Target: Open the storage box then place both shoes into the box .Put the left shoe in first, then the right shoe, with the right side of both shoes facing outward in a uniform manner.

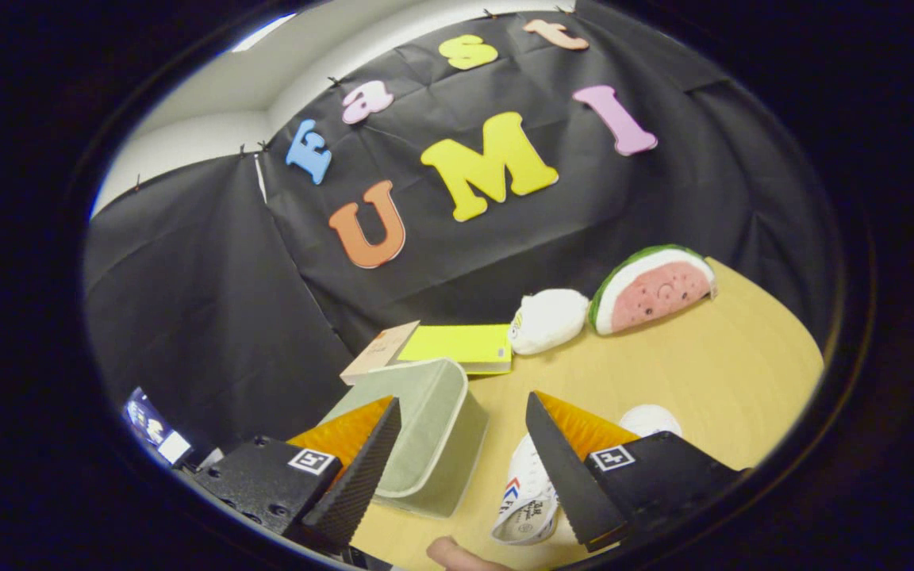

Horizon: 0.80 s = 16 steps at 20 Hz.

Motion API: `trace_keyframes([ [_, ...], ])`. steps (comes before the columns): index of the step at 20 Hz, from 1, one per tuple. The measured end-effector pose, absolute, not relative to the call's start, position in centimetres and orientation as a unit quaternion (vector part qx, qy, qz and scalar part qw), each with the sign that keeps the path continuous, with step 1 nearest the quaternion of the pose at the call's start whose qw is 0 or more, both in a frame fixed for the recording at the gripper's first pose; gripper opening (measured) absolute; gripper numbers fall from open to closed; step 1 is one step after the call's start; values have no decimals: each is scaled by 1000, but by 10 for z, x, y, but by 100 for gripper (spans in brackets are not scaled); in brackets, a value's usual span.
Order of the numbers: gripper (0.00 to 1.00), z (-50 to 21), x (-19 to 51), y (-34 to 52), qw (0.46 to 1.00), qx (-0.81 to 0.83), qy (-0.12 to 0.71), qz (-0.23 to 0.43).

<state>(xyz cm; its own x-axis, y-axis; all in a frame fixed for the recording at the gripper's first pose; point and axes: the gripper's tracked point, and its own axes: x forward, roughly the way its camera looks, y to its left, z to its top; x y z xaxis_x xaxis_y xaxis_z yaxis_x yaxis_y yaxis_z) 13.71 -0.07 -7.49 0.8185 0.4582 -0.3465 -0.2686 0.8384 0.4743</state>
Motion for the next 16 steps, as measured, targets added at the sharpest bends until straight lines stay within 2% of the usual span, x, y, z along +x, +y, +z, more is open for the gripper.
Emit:
trace_keyframes([
  [4, 100, -98, 178, 0, 896, 252, 287, 228],
  [7, 100, -105, 188, 16, 852, 295, 322, 290],
  [11, 100, -112, 191, 41, 795, 331, 362, 356],
  [16, 99, -131, 187, 58, 732, 370, 412, 396],
])
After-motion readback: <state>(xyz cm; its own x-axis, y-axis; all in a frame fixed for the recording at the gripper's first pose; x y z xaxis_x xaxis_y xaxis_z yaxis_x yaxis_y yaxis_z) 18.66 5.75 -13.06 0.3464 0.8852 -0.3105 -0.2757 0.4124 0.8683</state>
